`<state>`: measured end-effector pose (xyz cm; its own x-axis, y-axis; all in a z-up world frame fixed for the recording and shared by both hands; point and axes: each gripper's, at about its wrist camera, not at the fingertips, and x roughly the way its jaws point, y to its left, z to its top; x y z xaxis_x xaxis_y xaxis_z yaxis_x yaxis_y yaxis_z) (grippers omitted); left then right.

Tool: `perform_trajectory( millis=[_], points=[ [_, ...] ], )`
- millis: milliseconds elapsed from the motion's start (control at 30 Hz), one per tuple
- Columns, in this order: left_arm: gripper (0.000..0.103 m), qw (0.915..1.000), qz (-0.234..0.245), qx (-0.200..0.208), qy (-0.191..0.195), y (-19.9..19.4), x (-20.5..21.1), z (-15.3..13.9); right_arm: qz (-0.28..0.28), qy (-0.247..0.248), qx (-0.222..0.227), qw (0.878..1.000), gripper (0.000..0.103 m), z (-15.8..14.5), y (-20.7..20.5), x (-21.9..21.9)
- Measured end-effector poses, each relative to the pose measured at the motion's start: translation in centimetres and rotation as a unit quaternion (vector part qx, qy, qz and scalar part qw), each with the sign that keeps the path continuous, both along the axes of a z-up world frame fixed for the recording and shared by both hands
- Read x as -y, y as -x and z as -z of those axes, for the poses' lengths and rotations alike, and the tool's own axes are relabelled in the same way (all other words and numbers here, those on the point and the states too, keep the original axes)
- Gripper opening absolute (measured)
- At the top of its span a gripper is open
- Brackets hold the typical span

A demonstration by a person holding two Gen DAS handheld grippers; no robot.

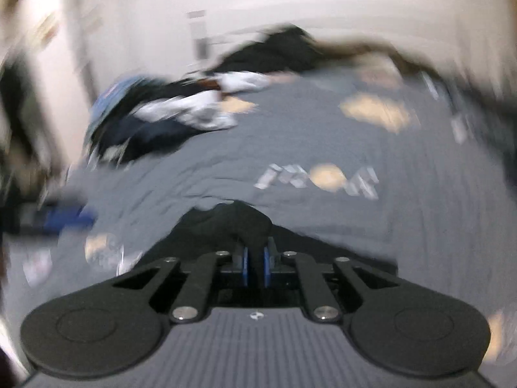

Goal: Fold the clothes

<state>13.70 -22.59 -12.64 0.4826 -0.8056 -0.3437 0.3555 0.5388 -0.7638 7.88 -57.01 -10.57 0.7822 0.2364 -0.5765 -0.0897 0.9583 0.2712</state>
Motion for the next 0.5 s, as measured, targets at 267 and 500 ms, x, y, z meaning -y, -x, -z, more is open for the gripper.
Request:
perform_trajectory(
  millis=[267,500],
  points=[
    [0.036,1.0,0.003,-0.004,-0.007,-0.1,0.2,0.3,0.05,-0.186,-0.074,0.978,0.021,6.9,-0.4,4.6],
    [0.036,0.9998,0.006,-0.007,-0.015,-0.1,0.5,0.6,0.064,-0.196,-0.051,0.977,0.009,6.9,0.2,4.4]
  ],
)
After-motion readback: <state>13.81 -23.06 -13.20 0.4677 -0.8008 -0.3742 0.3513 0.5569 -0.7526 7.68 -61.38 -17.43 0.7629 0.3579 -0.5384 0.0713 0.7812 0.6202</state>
